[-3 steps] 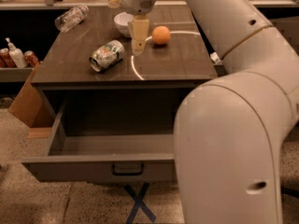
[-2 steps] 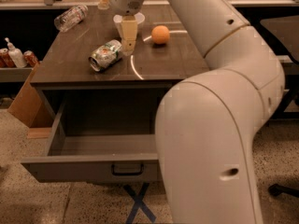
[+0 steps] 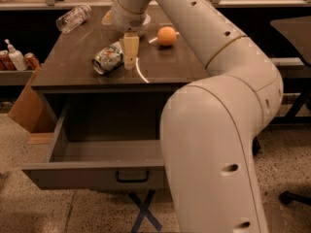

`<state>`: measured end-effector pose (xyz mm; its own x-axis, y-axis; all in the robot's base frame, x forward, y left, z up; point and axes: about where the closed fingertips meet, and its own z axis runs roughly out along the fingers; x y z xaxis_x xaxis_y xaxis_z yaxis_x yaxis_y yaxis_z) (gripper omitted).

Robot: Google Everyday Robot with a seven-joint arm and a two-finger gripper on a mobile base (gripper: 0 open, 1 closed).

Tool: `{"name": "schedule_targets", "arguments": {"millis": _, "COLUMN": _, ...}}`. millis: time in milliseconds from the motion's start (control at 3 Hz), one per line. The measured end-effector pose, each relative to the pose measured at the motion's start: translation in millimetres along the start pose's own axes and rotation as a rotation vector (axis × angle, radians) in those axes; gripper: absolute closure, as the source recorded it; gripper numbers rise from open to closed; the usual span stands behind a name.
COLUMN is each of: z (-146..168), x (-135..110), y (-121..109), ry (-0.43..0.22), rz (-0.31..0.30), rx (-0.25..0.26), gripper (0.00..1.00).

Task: Place 7up can into top drawer

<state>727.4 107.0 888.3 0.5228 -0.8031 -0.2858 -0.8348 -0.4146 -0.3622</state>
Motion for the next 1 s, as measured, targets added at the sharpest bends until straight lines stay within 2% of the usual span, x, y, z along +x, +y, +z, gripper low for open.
{"name": "schedule_targets", "arguments": {"millis": 333, "z": 29, "x": 23, "y": 2, "ry": -0.014, "rz": 0.016, "rx": -0.009, "gripper": 0.00}}
{"name": "schedule_targets", "arguments": {"millis": 667, "z": 50, "x": 40, "y": 3, "ry": -0.019, "rz": 0.022, "rx": -0.011, "gripper": 0.18}}
{"name": "schedule_targets", "arguments": {"millis": 1000, "z": 48, "x": 41, "y": 1, "ry": -0.020, "rz": 0.024, "rx": -0.010, "gripper": 0.43}}
